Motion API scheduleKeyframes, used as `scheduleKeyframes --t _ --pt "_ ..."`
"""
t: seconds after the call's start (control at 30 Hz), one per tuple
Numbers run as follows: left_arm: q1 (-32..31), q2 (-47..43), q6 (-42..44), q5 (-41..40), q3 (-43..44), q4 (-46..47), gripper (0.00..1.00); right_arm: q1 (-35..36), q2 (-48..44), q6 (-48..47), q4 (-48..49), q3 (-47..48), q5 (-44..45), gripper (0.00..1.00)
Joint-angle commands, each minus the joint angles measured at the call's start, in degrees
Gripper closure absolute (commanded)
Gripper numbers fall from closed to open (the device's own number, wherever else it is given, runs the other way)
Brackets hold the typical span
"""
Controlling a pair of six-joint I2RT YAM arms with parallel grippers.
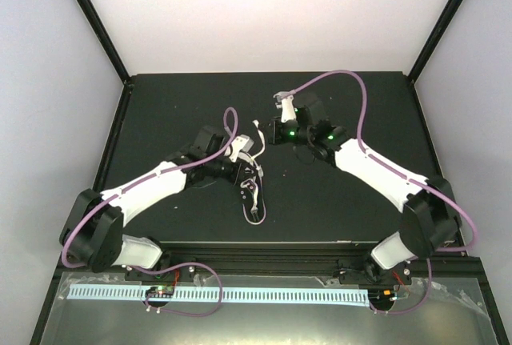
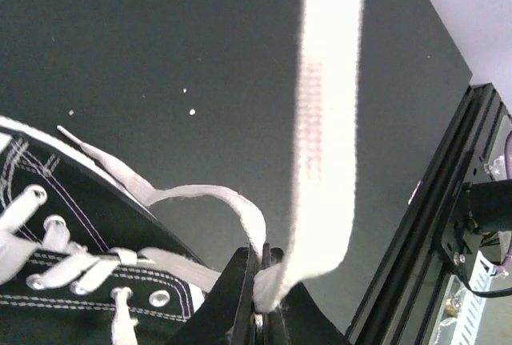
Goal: Tie the shoes
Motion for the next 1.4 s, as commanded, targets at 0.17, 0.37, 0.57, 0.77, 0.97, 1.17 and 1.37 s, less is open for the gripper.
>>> scheduleKeyframes --t 0.17,0.37,0.57,0.77,0.97,1.17,1.37 --pt "-0.17 -2.28 -7.66 3.57 -8.18 12.55 0.98 2.11 16.12 -0.48 0.95 7.61 -11.04 0.71" --pt "0.18 -4.9 -10.09 -2.54 -10.75 12.6 0.98 0.04 13.76 -2.93 -2.01 4.02 -5.92 0.18" --pt "1.05 -8.98 -11.9 -3.86 -14.4 15.13 0.99 -3.79 7.09 -2.83 -0.71 -6.87 -4.75 0.23" --pt "1.87 -11.07 -13.09 -6.05 -16.4 15.08 0.98 -3.42 3.31 -3.33 9.54 -19.47 -13.92 0.28" --pt "2.81 -11.71 -14.02 -5.92 -16.76 14.98 0.98 -1.4 -0.61 -9.7 17.76 -27.04 -17.55 0.28" --pt "2.92 -10.73 -14.25 -4.46 -16.4 15.4 0.99 0.2 4.58 -15.12 17.85 -24.06 -15.81 0.41" --pt "2.94 -10.79 -14.43 -4.0 -16.31 15.57 0.98 0.93 9.23 -17.46 17.04 -20.12 -14.83 0.53"
